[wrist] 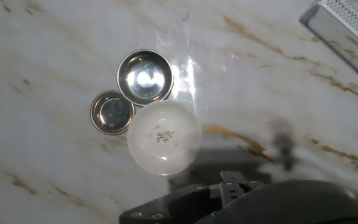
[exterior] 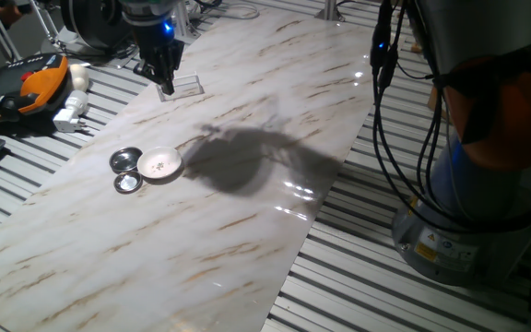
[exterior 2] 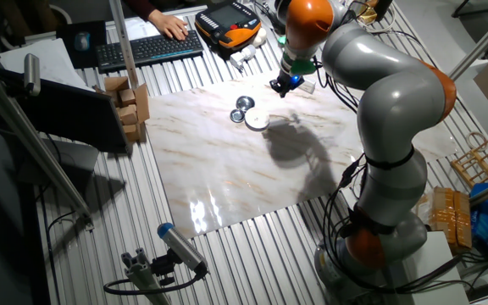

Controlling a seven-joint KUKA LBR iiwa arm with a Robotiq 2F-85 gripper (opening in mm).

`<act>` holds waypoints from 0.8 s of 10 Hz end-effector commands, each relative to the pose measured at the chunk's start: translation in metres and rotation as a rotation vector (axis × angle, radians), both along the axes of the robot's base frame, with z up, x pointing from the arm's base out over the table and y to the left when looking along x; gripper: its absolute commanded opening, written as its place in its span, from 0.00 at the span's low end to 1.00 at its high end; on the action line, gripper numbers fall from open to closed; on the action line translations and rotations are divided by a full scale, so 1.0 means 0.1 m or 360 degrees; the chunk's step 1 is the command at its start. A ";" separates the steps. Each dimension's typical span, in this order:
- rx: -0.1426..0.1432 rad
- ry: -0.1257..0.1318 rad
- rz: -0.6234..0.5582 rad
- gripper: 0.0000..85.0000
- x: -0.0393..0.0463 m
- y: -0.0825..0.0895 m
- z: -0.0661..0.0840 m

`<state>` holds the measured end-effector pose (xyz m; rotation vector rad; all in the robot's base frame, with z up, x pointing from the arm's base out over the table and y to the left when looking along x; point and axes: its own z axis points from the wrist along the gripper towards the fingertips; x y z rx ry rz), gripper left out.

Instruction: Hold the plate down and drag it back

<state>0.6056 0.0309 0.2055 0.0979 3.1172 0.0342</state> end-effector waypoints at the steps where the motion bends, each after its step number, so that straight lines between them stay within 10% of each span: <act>1: 0.0001 -0.0005 0.0003 0.00 0.001 0.00 0.00; 8: 0.0075 -0.0039 0.0116 0.00 -0.027 -0.13 -0.07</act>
